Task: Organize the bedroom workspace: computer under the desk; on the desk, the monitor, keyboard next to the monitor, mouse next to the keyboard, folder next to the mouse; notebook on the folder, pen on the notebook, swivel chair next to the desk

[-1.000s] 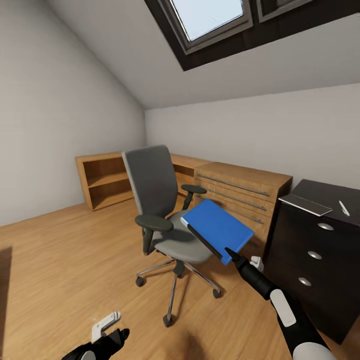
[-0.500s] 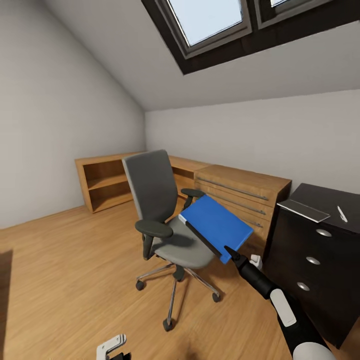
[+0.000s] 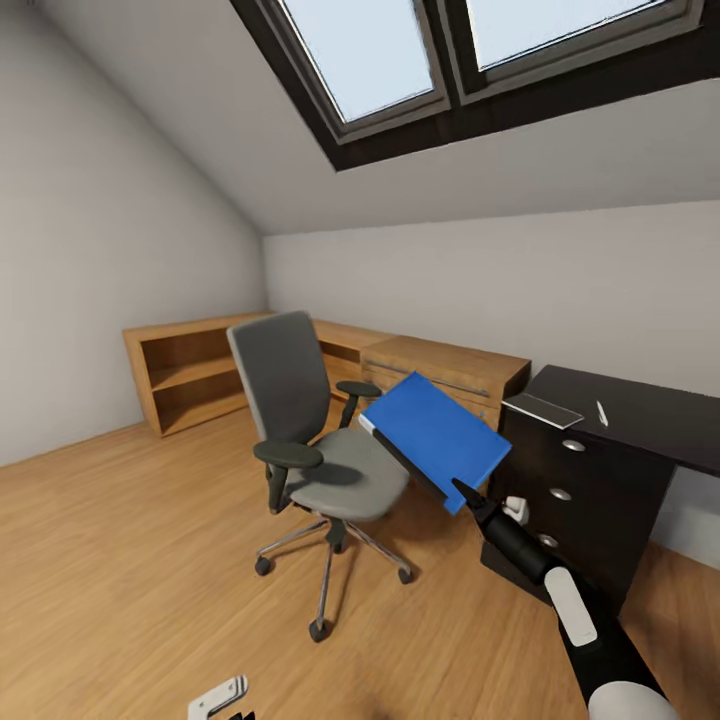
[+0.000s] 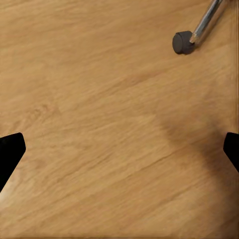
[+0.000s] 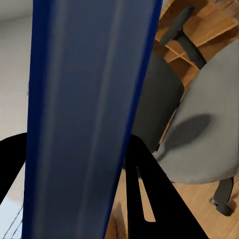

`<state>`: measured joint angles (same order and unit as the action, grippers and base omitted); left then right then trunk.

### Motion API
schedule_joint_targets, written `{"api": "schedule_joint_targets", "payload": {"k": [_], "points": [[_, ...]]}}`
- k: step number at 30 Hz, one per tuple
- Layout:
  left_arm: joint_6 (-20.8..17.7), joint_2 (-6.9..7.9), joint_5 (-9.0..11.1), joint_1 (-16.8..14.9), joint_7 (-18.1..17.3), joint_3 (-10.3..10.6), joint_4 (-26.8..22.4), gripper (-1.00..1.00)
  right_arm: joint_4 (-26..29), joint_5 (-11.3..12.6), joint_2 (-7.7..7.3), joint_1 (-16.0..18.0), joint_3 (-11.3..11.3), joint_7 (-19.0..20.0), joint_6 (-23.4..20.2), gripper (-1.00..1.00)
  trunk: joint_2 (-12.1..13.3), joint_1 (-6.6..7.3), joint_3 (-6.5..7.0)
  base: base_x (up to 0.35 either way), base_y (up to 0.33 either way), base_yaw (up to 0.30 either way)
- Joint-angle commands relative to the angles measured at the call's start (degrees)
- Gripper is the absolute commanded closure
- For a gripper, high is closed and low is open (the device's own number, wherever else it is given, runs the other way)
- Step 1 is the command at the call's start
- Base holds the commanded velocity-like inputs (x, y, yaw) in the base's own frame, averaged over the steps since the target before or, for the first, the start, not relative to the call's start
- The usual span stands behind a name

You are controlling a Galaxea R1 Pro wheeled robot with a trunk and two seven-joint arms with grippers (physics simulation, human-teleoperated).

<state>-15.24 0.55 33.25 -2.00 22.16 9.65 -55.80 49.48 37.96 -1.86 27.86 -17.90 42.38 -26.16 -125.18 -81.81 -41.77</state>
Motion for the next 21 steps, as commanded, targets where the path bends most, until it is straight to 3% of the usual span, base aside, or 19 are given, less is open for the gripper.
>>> {"api": "schedule_joint_targets", "payload": {"k": [1,9,16,21], "points": [[-0.03,0.06,0.44,-0.02,0.50,0.17,-0.07,-1.00,0.93,0.07,0.01,-0.08,-0.04,0.07,-0.38,1.00,0.39,0.24,0.19,-0.065,0.000,-0.165],[0.12,0.06,0.46,-0.02,0.51,0.18,-0.02,-1.00,3.70,0.10,0.01,-0.76,-0.03,0.07,-0.55,1.00,3.60,2.00,2.22,-0.040,0.000,-0.156],[0.13,0.06,0.42,-0.03,0.51,0.19,0.44,-1.00,4.28,0.12,0.00,-0.87,-0.09,0.14,-0.62,1.00,6.41,3.54,3.61,-0.280,0.000,-0.037],[0.16,0.06,0.41,-0.03,0.51,0.19,0.50,-1.00,4.26,0.00,0.01,-0.88,-0.05,2.66,-0.42,1.00,8.41,4.64,4.51,-0.325,0.000,-0.002]]}}
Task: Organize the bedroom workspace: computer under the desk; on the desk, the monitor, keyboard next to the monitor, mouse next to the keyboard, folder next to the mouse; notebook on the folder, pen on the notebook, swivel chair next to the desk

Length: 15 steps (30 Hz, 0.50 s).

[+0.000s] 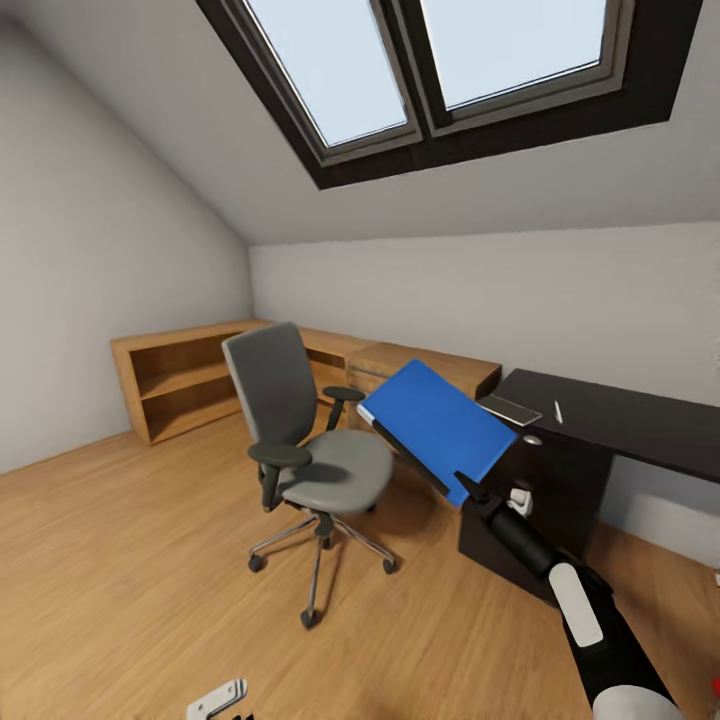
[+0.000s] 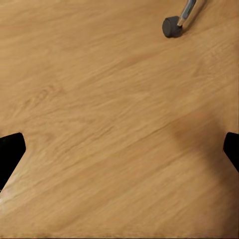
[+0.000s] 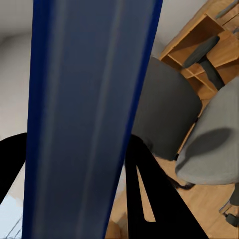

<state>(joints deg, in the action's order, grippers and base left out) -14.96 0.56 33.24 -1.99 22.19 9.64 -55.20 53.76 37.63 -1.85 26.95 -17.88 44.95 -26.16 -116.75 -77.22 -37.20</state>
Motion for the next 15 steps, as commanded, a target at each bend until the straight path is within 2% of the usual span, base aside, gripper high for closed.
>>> {"api": "schedule_joint_targets", "payload": {"k": [1,8,15], "points": [[-0.11,0.06,0.43,-0.03,0.48,0.20,-0.09,-1.00,-0.03,0.29,0.00,0.04,-0.06,0.59,-0.41,1.00,0.38,0.27,0.12,-0.296,0.000,-0.001],[-0.07,0.05,0.43,-0.03,0.48,0.19,0.01,-1.00,-0.29,0.43,0.02,-0.04,-0.05,1.46,-0.55,1.00,3.19,1.80,1.38,-0.173,0.000,0.000],[-0.07,0.03,0.50,-0.03,0.48,0.12,0.14,-1.00,-0.32,0.28,0.18,-0.05,-0.05,1.45,-0.51,1.00,6.00,3.34,2.64,-0.031,0.000,0.000]]}}
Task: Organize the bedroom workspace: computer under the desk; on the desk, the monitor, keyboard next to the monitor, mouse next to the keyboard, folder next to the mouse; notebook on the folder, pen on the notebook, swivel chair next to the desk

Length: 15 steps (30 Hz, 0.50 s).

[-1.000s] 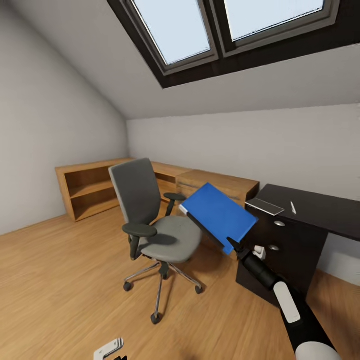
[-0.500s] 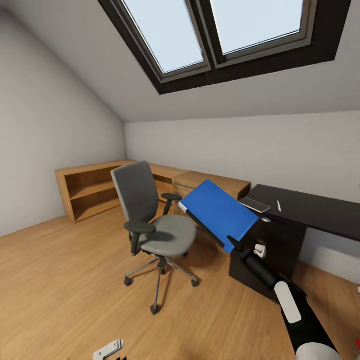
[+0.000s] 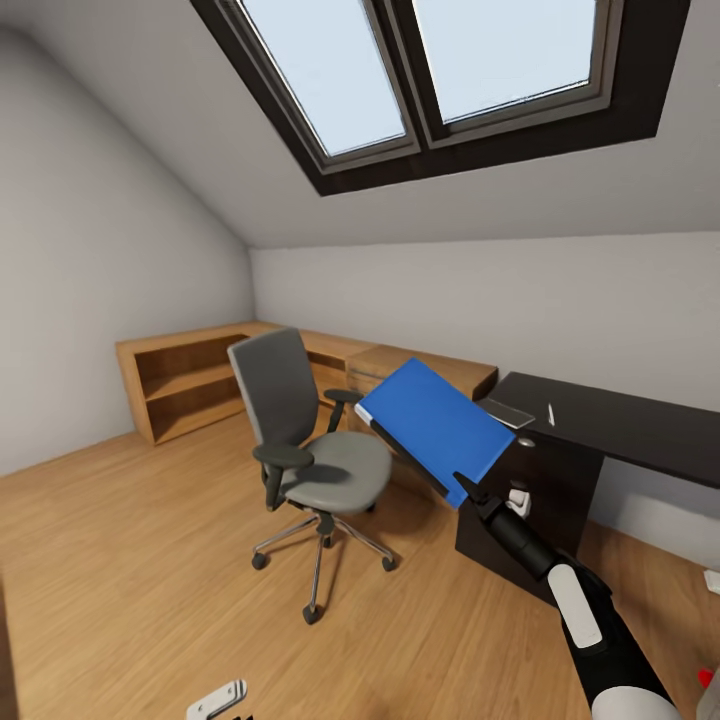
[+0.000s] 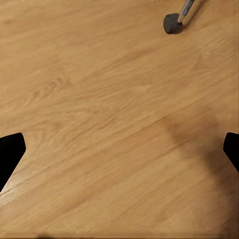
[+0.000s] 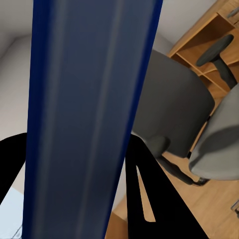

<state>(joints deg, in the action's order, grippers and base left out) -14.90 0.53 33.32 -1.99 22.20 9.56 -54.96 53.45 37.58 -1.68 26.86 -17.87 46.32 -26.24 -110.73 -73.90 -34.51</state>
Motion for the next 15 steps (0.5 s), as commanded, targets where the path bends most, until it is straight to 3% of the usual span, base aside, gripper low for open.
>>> {"api": "schedule_joint_targets", "payload": {"k": [1,15], "points": [[-0.13,0.03,0.42,-0.03,0.48,0.20,-0.08,-1.00,-0.02,0.32,0.04,0.04,-0.06,0.04,-0.42,1.00,0.38,0.23,0.12,0.000,0.000,0.000],[-0.13,0.00,0.43,-0.03,0.48,0.27,0.03,-1.00,-0.08,0.47,0.07,0.04,-0.01,0.01,-0.39,1.00,6.00,3.31,2.63,0.000,0.000,0.000]]}}
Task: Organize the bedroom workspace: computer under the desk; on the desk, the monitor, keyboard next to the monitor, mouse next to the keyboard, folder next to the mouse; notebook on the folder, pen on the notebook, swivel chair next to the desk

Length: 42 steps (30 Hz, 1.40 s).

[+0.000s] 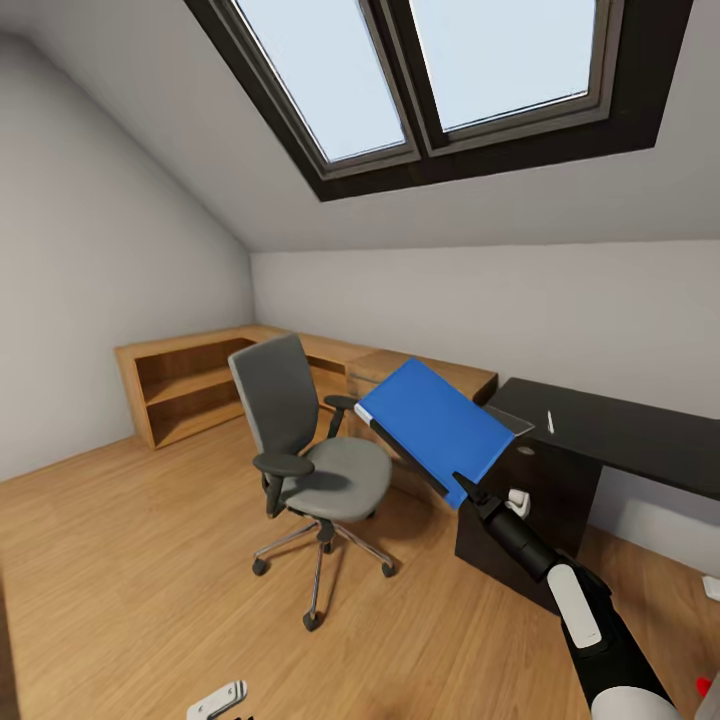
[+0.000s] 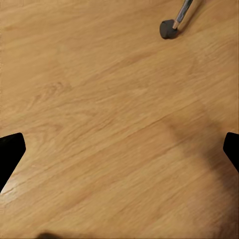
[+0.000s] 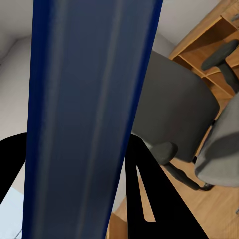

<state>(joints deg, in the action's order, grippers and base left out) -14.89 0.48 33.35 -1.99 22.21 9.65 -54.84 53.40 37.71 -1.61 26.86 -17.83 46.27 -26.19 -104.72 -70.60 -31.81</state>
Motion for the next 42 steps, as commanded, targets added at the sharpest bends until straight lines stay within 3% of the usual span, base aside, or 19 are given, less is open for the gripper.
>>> {"api": "schedule_joint_targets", "payload": {"k": [1,8,9,10,13,14,16,18,19,22,42], "points": [[-0.14,0.05,0.40,-0.03,0.47,0.17,-0.10,-1.00,-0.02,0.32,0.03,0.04,-0.05,0.05,-0.43,1.00,0.38,0.23,0.12,0.000,0.000,0.000],[-0.14,-0.62,0.18,0.00,0.47,0.19,0.97,-1.00,0.85,0.16,0.11,0.07,0.41,-2.56,-0.58,1.00,3.19,1.77,1.38,0.000,0.000,0.000],[-0.14,-0.97,-0.76,-0.01,0.47,0.20,1.30,-1.00,2.53,0.29,0.12,0.10,0.34,-5.31,-0.66,1.00,3.59,1.99,1.56,0.000,0.000,0.000],[0.71,-1.34,-3.02,-0.02,0.53,0.17,1.84,-1.00,7.57,0.70,0.27,0.42,0.35,-19.95,-1.75,1.00,3.99,2.21,1.74,0.000,0.000,0.000],[2.88,-1.40,-3.44,0.00,0.55,0.17,2.21,-1.00,10.76,1.40,0.28,1.12,0.45,-29.34,-3.08,1.00,5.19,2.87,2.27,0.000,0.000,0.000],[4.15,-1.46,-3.58,-0.01,0.55,0.18,2.47,-1.00,13.97,2.33,0.33,1.70,0.48,-34.75,-5.52,1.00,5.60,3.09,2.45,0.000,0.000,0.000],[4.94,-1.50,-3.67,0.00,0.56,0.19,2.82,-1.00,17.64,4.20,0.39,2.07,0.37,-38.81,-8.90,1.00,6.40,3.53,2.81,0.000,0.000,0.000],[5.25,-1.57,-3.70,-0.02,0.56,0.20,2.94,-1.00,18.91,5.49,0.49,2.16,0.27,-40.08,-10.13,1.00,7.20,3.97,3.17,0.000,0.000,0.000],[5.68,-2.12,-3.79,0.00,0.56,0.20,3.05,-1.00,20.91,9.00,0.17,2.14,-0.12,-40.46,-12.78,1.00,7.60,4.18,3.35,0.000,0.000,0.000],[5.75,-2.23,-3.81,-0.03,0.56,0.19,3.07,-1.00,21.10,11.94,0.24,1.91,-0.18,-40.38,-13.42,1.00,8.80,4.84,3.83,0.000,0.000,0.030],[5.75,-2.16,-3.81,-0.01,0.56,0.14,3.14,-1.00,20.97,12.17,0.35,1.88,-0.19,-40.30,-13.25,1.00,16.83,9.24,6.10,0.000,0.000,-0.091]]}}
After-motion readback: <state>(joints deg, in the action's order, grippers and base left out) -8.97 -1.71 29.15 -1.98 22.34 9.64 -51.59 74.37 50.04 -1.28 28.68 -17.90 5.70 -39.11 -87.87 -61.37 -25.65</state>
